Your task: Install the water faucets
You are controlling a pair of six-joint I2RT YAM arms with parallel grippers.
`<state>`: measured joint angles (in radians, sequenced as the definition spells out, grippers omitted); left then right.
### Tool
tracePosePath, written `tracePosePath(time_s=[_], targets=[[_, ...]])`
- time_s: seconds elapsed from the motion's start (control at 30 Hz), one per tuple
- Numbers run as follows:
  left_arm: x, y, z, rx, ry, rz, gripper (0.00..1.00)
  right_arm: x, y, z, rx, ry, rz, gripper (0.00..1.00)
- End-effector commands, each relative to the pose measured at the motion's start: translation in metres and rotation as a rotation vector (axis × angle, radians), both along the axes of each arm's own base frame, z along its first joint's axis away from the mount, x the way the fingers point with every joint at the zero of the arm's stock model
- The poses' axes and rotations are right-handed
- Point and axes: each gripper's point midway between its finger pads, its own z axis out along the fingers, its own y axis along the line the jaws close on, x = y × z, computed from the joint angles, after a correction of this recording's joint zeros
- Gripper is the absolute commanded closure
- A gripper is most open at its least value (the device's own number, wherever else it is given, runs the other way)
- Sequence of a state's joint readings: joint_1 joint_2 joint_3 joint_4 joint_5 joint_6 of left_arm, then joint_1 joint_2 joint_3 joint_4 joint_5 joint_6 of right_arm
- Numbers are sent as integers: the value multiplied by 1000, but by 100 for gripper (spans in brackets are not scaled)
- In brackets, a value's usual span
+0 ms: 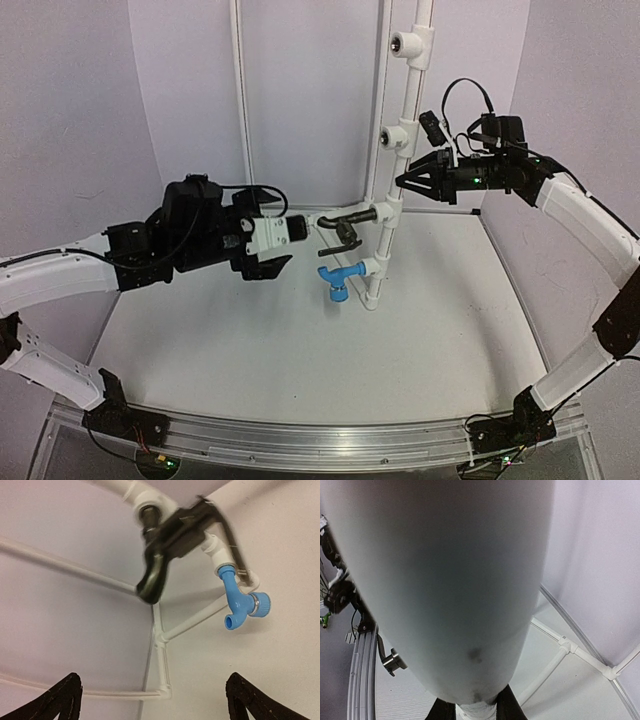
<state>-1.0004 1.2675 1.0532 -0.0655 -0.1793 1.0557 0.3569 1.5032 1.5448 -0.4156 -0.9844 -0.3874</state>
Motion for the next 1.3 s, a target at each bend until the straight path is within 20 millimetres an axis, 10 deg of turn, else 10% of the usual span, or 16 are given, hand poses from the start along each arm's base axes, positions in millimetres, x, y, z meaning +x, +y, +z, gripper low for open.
tracePosePath(time_s=[0.0,0.3,0.63,0.83,1.27], targets=[[24,36,38,-394,466,388,0,-6,5,-8,-12,112,-4,100],[1,15,60,-979,1242,345,0,-4,3,-11,-18,119,-18,100],[-27,-34,68,-1017,1808,3,4,-13,5,-15,-9,130,26,91],[-10,-45,55,-1046,1958,-59,7,-13,8,-14,-2,130,46,73],[9,-72,45,-1019,2010,-115,24,-7,12,-17,8,155,65,70]])
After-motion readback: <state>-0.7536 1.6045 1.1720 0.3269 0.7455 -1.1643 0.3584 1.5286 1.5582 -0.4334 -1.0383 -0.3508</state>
